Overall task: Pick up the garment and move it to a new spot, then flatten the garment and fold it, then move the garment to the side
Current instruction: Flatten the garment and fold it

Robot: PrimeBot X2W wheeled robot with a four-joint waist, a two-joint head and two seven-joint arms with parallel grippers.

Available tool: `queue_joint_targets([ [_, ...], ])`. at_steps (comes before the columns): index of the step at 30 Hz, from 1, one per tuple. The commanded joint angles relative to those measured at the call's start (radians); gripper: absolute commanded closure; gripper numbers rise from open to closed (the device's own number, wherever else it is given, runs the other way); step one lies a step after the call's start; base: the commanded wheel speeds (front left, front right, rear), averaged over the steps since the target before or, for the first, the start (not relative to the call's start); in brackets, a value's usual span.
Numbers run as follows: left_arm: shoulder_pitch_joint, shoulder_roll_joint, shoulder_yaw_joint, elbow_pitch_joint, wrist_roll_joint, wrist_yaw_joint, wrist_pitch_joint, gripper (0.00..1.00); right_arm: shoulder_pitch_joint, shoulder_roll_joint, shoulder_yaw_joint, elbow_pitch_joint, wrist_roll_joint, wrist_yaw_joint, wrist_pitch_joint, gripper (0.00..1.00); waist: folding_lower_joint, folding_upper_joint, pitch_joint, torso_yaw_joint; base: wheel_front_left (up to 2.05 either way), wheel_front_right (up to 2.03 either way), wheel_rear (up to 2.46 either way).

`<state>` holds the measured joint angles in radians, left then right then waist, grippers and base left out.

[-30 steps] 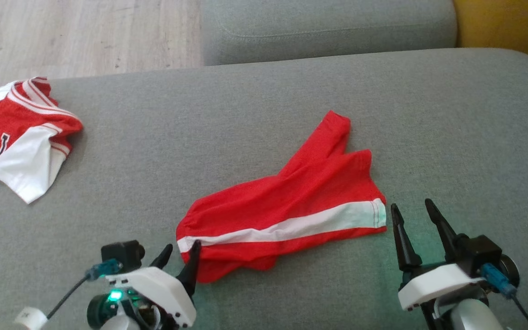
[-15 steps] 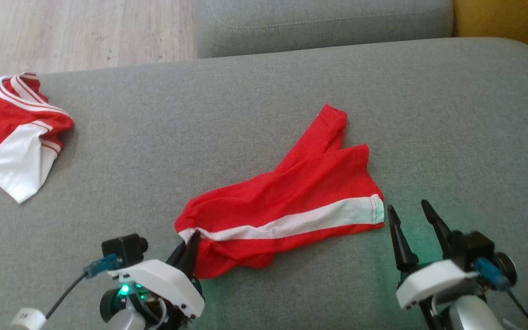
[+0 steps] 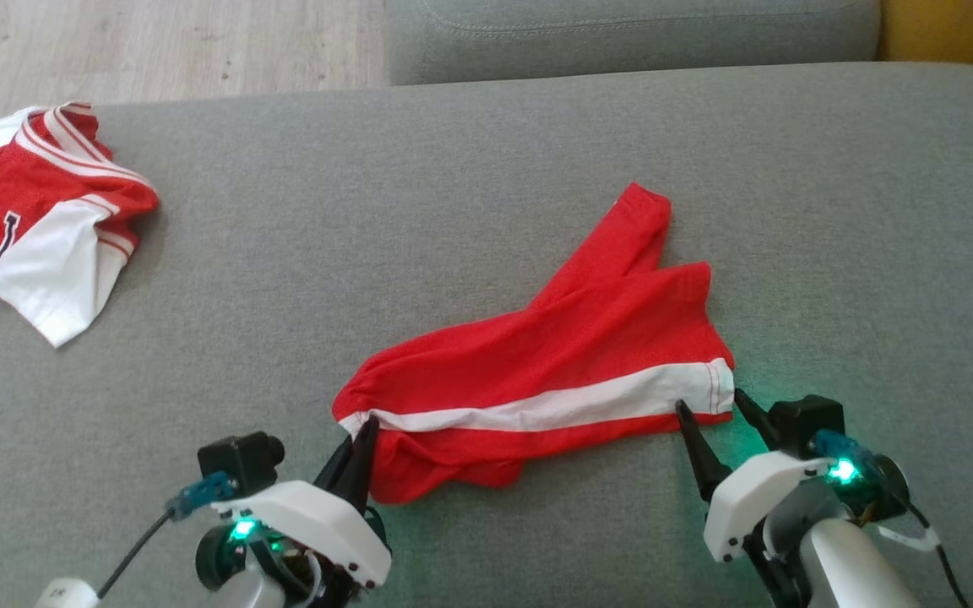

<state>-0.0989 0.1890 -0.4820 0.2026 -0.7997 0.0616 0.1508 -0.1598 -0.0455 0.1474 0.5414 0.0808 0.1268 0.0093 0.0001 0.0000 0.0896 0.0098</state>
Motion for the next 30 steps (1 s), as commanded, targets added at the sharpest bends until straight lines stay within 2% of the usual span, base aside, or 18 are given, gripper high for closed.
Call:
queue_joint_targets([
  [1,-0.048,0.002,0.032,-0.030,0.009,0.001,-0.013,1.00,-0.063,-0.005,0.016,-0.012,0.007,0.004,-0.003,0.00,-0.0001,0.0000,0.005,0.004,0.00,0.00,0.00],
  [18,-0.057,0.009,0.036,-0.032,0.008,0.006,-0.028,1.00,-0.118,-0.005,0.125,0.036,0.071,0.004,-0.040,0.00,-0.0001,0.0000,0.022,-0.005,0.00,0.00,0.00],
  [20,-0.058,0.011,0.036,-0.033,0.009,0.007,-0.030,1.00,-0.126,-0.005,0.123,0.045,0.068,0.004,-0.044,0.23,-0.0001,0.0000,0.022,-0.006,0.00,0.00,0.00],
  [21,-0.059,0.011,0.037,-0.033,0.010,0.007,-0.031,1.00,-0.132,-0.005,0.118,0.047,0.070,0.004,-0.054,0.51,-0.0001,0.0000,0.024,-0.007,0.00,0.00,0.00],
  [22,-0.061,0.012,0.037,-0.034,0.010,0.008,-0.031,1.00,-0.137,-0.005,0.116,0.052,0.071,0.004,-0.059,0.67,-0.0001,0.0000,0.025,-0.007,0.00,0.00,0.00],
  [23,-0.063,0.014,0.038,-0.034,0.011,0.008,-0.032,1.00,-0.141,-0.005,0.116,0.059,0.070,0.004,-0.061,0.88,-0.0001,0.0000,0.026,-0.007,0.00,0.00,0.00],
  [24,-0.065,0.015,0.039,-0.035,0.012,0.008,-0.034,1.00,-0.147,-0.005,0.115,0.063,0.069,0.004,-0.064,1.00,-0.0001,0.0000,0.027,-0.007,0.00,0.00,0.00],
  [30,-0.071,0.024,0.045,-0.041,0.013,0.009,-0.042,1.00,-0.167,-0.005,0.107,0.063,0.068,0.004,-0.093,1.00,-0.0001,0.0000,0.024,-0.007,0.00,0.00,0.00],
])
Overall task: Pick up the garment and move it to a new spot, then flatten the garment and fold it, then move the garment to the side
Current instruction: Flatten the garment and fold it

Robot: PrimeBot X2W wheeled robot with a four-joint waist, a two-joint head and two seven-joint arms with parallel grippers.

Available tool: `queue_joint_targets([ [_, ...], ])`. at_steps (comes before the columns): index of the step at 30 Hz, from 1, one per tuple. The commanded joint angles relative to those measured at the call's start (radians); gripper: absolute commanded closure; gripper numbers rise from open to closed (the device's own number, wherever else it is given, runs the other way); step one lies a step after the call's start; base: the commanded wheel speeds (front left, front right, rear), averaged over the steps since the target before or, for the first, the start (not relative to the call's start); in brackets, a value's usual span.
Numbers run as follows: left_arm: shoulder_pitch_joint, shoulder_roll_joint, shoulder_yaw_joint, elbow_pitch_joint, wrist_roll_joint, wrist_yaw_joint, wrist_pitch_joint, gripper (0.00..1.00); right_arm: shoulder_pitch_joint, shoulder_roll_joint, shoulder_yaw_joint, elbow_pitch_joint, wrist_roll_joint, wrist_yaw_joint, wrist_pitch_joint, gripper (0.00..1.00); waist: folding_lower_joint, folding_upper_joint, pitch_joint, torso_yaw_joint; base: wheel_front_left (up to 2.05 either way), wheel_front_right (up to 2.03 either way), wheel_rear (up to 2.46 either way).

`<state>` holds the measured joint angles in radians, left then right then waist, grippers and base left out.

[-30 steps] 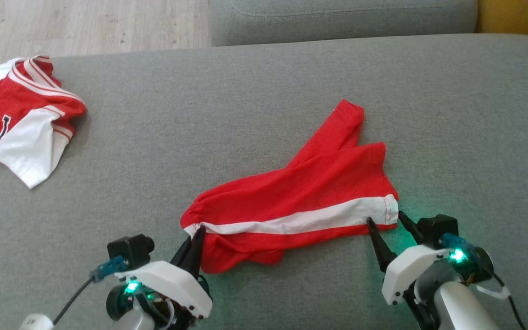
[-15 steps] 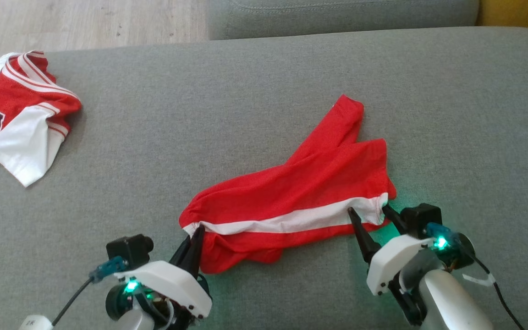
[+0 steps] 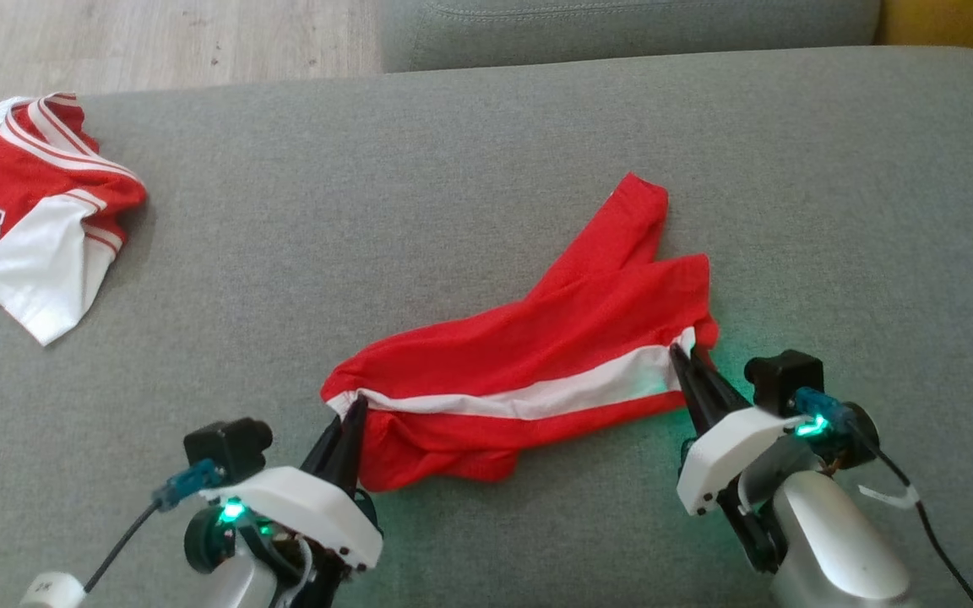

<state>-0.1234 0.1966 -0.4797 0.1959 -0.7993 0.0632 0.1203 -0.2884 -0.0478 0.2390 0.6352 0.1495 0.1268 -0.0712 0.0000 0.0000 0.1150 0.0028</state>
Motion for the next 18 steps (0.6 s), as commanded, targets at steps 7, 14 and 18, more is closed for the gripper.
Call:
queue_joint_targets([
  [7,-0.059,0.036,0.064,-0.072,0.021,0.015,-0.034,1.00,-0.038,-0.002,-0.006,-0.105,-0.002,0.004,-0.027,1.00,0.0000,0.0000,-0.014,-0.009,0.00,0.00,0.00],
  [14,-0.089,0.076,0.100,-0.178,0.042,0.029,-0.060,1.00,0.003,-0.002,-0.064,-0.338,-0.008,0.004,-0.019,1.00,0.0000,0.0000,-0.038,-0.020,0.00,0.00,0.00],
  [18,-0.114,0.088,0.109,-0.231,0.054,0.032,-0.067,1.00,0.021,-0.002,-0.087,-0.462,-0.009,0.004,-0.005,1.00,0.0000,0.0000,-0.050,-0.026,0.00,0.00,0.00],
])
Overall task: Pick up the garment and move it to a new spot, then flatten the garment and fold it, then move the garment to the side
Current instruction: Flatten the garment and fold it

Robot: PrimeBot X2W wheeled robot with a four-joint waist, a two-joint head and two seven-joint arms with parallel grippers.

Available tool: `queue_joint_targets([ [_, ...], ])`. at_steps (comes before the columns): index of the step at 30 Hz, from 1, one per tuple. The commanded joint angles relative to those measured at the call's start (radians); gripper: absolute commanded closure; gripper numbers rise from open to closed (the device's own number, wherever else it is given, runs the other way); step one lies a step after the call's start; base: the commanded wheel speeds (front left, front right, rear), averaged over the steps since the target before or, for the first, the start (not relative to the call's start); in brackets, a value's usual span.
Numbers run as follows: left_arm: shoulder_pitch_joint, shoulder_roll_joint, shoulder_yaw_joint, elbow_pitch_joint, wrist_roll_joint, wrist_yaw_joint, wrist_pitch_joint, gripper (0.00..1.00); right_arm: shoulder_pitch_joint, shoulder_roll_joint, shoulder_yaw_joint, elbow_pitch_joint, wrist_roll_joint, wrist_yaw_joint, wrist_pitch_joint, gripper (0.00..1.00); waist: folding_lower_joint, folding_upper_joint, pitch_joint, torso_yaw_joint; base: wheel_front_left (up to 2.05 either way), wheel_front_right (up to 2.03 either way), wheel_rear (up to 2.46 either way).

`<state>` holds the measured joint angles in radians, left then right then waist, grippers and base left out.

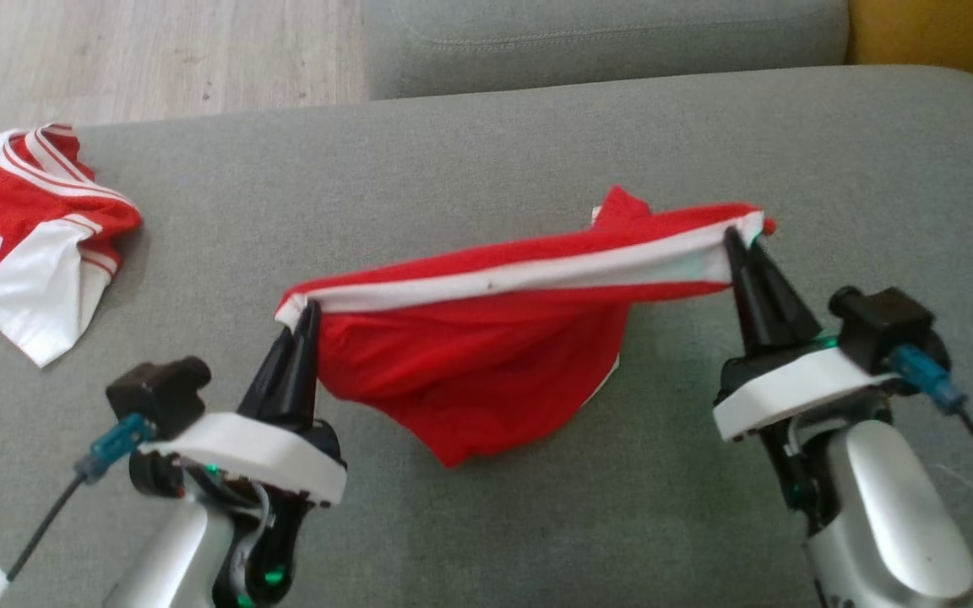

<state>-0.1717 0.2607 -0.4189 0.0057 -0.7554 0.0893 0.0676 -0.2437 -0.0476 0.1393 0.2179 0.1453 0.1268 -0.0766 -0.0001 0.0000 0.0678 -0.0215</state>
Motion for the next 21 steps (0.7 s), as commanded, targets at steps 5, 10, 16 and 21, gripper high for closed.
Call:
queue_joint_targets([
  [5,-0.115,0.032,0.047,-0.083,0.023,-0.002,-0.012,1.00,-0.011,-0.003,-0.017,-0.189,0.001,0.004,0.019,1.00,0.0001,0.0000,-0.012,-0.011,0.00,0.00,0.00],
  [10,-0.176,0.043,0.042,-0.099,0.040,-0.012,0.003,1.00,-0.020,-0.003,-0.027,-0.288,-0.004,0.004,0.047,1.00,0.0001,0.0000,-0.014,-0.024,0.00,0.00,0.00],
  [16,-0.272,0.037,0.044,-0.122,0.049,-0.018,0.014,1.00,-0.066,-0.003,-0.051,-0.359,-0.024,0.004,0.081,1.00,0.0001,0.0000,-0.018,-0.039,0.00,0.00,0.00],
  [21,-0.242,0.024,0.037,-0.093,0.041,-0.011,0.004,1.00,-0.040,-0.003,-0.055,-0.316,-0.022,0.004,0.101,1.00,0.0001,0.0000,-0.015,-0.039,0.00,0.00,0.00],
])
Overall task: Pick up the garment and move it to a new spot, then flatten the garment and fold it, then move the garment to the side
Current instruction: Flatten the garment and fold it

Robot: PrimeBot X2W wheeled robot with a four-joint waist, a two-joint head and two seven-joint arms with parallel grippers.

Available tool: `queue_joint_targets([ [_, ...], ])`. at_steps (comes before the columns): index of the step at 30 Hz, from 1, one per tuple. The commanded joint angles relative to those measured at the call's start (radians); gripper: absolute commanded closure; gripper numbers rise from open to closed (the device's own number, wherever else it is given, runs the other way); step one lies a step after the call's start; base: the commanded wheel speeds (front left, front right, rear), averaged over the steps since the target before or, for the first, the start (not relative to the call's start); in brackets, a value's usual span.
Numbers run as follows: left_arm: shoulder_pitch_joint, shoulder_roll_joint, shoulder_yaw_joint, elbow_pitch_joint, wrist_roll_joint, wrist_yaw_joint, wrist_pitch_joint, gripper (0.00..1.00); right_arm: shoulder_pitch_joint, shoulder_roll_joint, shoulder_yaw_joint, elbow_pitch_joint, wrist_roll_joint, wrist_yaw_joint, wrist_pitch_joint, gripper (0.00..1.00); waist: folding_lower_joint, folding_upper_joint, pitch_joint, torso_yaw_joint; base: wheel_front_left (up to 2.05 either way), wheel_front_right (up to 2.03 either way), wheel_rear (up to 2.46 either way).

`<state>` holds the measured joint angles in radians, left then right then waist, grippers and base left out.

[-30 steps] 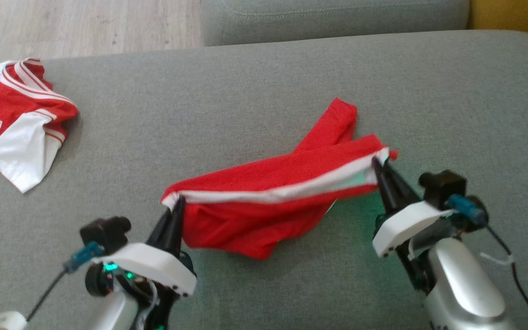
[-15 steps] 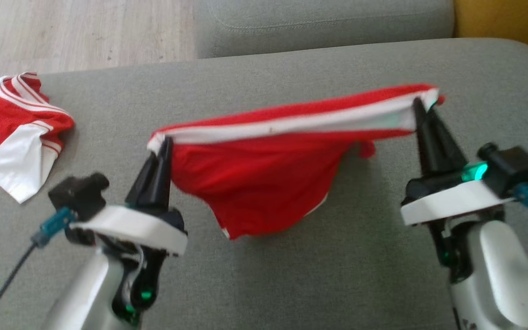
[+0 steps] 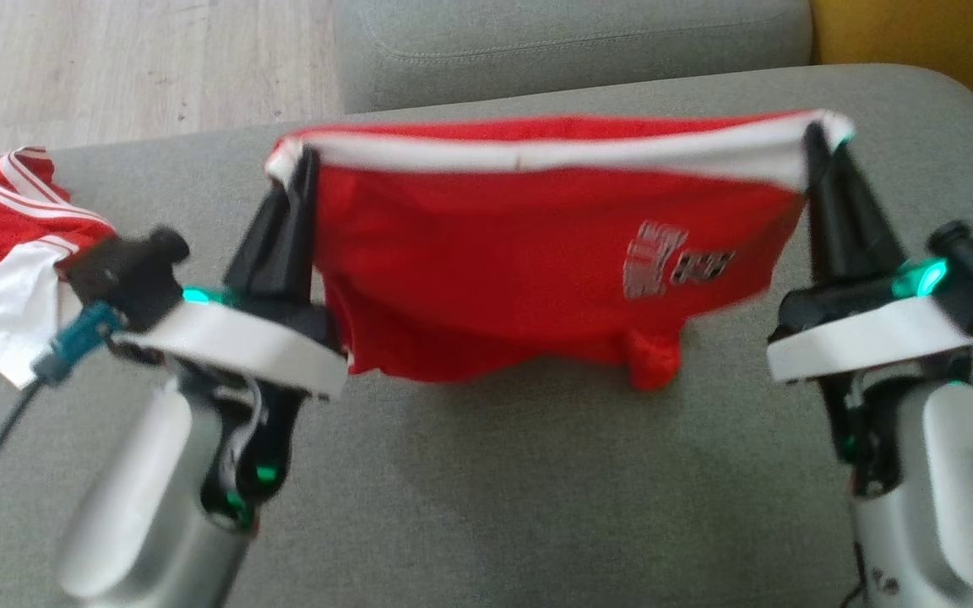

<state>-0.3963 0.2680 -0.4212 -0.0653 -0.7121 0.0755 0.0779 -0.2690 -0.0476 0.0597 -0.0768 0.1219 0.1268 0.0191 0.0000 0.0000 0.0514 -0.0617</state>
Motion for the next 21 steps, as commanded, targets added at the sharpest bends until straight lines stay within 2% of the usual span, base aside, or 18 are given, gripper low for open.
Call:
queue_joint_targets([
  [1,0.002,0.014,0.034,-0.010,-0.006,0.002,-0.011,1.00,-0.001,-0.003,0.029,0.000,-0.002,0.004,0.007,1.00,0.0000,0.0000,0.002,0.002,0.00,0.00,0.00],
  [8,0.162,-0.016,-0.006,0.100,-0.025,-0.004,-0.067,1.00,0.087,-0.003,0.069,0.199,0.020,0.004,-0.038,1.00,0.0000,0.0000,0.020,0.020,0.00,0.00,0.00],
  [13,0.217,-0.021,-0.019,0.175,-0.017,-0.007,-0.111,1.00,0.098,-0.003,0.093,0.329,0.037,0.004,-0.093,1.00,0.0000,0.0000,0.039,0.035,0.00,0.00,0.00],
  [21,0.233,-0.021,-0.008,0.223,-0.015,-0.016,-0.167,1.00,0.066,-0.003,0.105,0.428,0.054,0.004,-0.158,1.00,0.0000,0.0000,0.039,0.043,0.00,0.00,0.00],
])
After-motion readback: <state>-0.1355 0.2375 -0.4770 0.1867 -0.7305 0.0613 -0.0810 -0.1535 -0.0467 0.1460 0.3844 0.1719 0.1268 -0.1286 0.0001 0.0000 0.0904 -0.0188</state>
